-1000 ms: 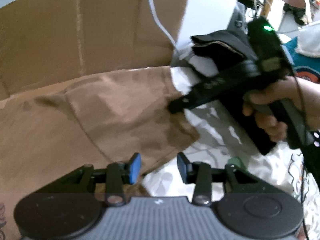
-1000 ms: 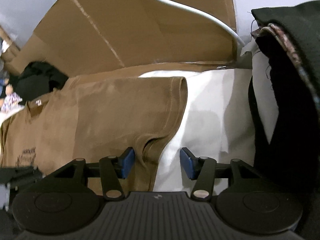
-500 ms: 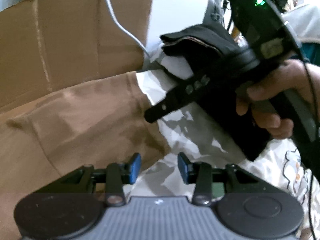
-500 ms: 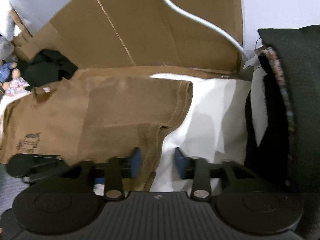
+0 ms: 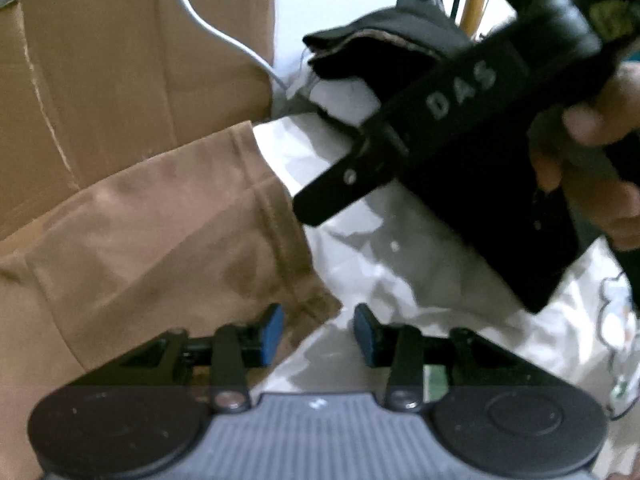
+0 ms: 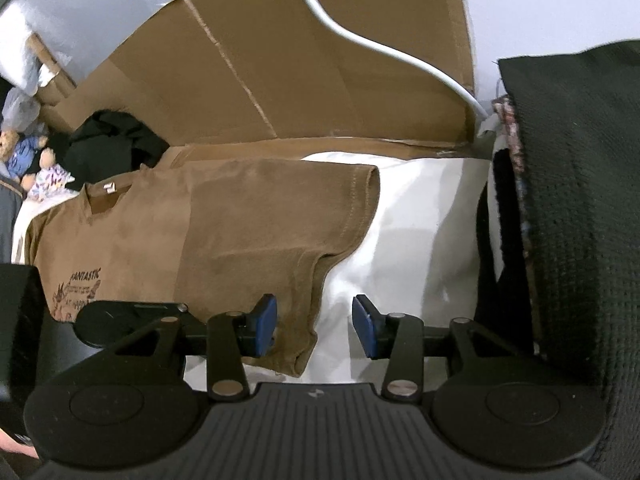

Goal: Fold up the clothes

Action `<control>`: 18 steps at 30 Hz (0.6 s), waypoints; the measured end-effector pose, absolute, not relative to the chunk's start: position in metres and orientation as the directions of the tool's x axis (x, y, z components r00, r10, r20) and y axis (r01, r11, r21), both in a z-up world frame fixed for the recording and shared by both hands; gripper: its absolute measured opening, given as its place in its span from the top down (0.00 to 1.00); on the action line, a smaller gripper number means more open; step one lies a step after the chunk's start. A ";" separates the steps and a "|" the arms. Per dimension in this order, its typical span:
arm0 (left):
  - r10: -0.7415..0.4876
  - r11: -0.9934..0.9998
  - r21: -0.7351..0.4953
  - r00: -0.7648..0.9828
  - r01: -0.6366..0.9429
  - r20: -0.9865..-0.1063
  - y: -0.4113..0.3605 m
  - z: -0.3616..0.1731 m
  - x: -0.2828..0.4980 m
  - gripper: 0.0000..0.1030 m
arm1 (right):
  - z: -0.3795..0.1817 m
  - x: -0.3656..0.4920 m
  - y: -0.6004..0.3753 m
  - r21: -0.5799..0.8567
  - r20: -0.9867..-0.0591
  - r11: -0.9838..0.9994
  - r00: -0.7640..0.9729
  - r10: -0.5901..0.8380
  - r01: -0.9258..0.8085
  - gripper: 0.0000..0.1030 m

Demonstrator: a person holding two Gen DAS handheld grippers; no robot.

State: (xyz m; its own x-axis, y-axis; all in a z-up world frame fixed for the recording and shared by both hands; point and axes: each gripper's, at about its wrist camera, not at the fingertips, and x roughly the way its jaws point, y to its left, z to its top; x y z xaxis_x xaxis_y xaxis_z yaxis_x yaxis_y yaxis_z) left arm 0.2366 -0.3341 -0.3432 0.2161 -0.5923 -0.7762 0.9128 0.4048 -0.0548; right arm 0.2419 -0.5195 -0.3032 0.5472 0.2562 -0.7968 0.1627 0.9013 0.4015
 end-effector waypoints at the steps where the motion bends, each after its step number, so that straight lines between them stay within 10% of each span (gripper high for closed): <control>1: -0.592 0.412 -0.060 0.218 0.909 -0.776 -0.334 -0.341 0.238 0.91 | -0.303 0.242 -0.521 0.406 -0.796 0.898 0.548 0.257 0.167 0.55; 18: -0.659 0.387 -0.143 0.164 0.911 -0.734 -0.315 -0.331 0.229 0.93 | -0.317 0.306 -0.535 0.339 -0.852 0.884 0.503 0.144 0.321 0.55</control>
State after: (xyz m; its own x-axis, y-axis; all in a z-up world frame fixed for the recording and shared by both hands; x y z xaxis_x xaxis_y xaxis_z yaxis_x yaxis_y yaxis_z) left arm 0.2294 -0.3152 -0.3310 0.1643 -0.6587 -0.7342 0.9111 0.3865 -0.1429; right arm 0.3062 -0.5345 -0.3170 0.5026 0.1440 -0.8524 0.3210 0.8844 0.3388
